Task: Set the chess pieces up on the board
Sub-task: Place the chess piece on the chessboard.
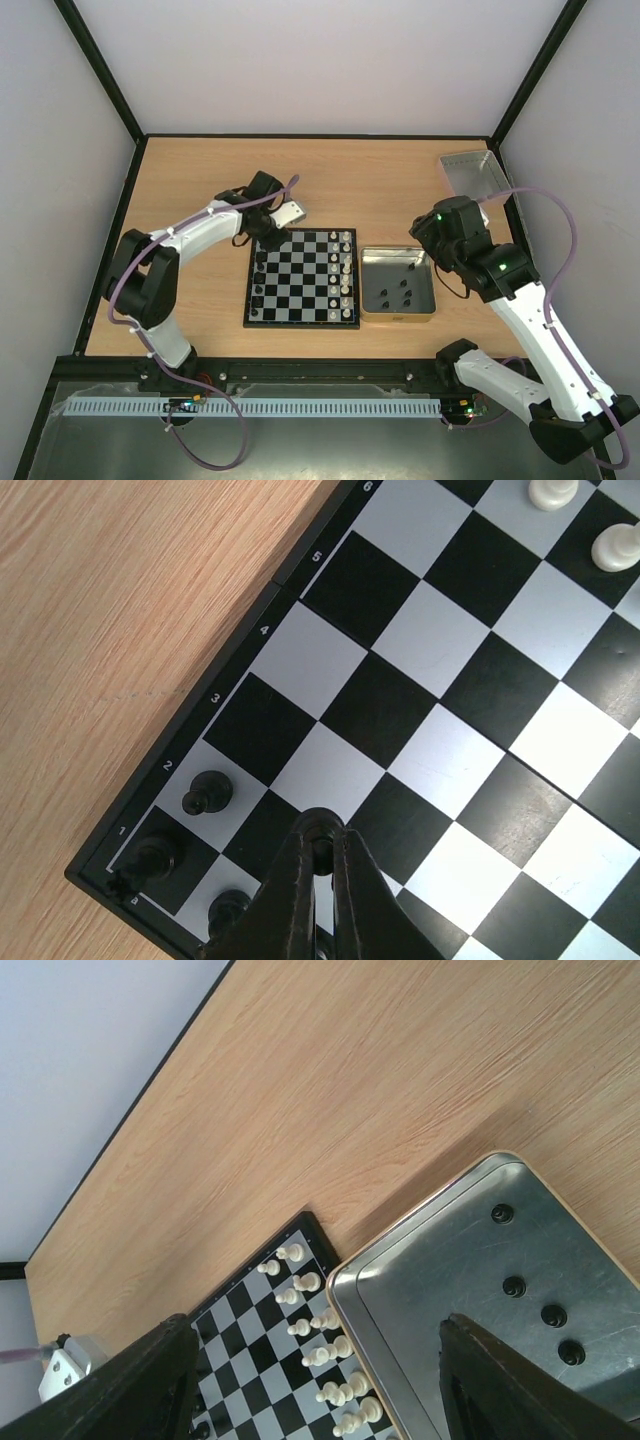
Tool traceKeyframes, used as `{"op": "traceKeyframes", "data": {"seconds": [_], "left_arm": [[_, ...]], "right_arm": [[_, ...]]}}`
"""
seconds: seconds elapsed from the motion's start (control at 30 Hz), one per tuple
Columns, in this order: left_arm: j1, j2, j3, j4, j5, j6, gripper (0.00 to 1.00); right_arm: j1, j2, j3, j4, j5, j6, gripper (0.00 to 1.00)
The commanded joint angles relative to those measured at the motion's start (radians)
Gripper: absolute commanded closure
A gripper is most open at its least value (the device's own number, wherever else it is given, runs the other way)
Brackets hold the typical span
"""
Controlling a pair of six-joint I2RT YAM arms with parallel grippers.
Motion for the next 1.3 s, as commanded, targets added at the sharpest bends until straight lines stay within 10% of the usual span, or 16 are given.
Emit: {"op": "traceKeyframes", "data": {"seconds": [0.0,1.27], "left_arm": [[0.017,0.027,-0.003,0.01,0.02,0.017,0.98],[0.076,0.081,-0.034,0.036,0.031,0.038,0.91]], "right_arm": [[-0.003,0.004,-0.013,0.01,0.006,0.005,0.36],[-0.003,0.017,-0.034,0.022,0.016,0.006,0.35]]}}
